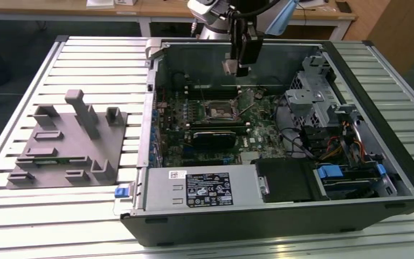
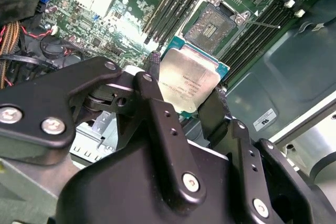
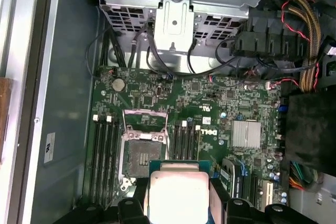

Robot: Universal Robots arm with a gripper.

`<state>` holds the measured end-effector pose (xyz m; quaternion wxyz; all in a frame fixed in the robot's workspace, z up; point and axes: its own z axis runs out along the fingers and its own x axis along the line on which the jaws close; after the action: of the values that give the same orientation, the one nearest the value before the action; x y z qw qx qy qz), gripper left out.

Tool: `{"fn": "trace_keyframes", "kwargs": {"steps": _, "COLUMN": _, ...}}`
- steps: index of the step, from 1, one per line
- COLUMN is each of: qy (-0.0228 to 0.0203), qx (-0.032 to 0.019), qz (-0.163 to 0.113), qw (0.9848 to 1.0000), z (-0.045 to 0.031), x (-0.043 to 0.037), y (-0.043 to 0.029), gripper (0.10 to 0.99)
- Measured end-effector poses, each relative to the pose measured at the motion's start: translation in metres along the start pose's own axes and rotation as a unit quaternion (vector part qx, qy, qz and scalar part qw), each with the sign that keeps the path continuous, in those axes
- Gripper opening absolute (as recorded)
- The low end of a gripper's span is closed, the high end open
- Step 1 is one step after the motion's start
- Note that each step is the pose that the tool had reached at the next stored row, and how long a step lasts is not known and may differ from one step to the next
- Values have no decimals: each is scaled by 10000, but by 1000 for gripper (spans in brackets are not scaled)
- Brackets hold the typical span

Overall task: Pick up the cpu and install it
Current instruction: 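Place the cpu into insertion slot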

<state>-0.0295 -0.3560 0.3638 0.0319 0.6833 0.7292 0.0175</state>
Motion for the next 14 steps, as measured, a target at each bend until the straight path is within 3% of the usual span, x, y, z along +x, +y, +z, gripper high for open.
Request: {"fn": "trace_keyframes", "kwargs": {"steps": 14, "qy": 1, "qx": 15, "qz": 0, "qw": 10000, "z": 118, "x": 3, "y": -8, "gripper": 545}}
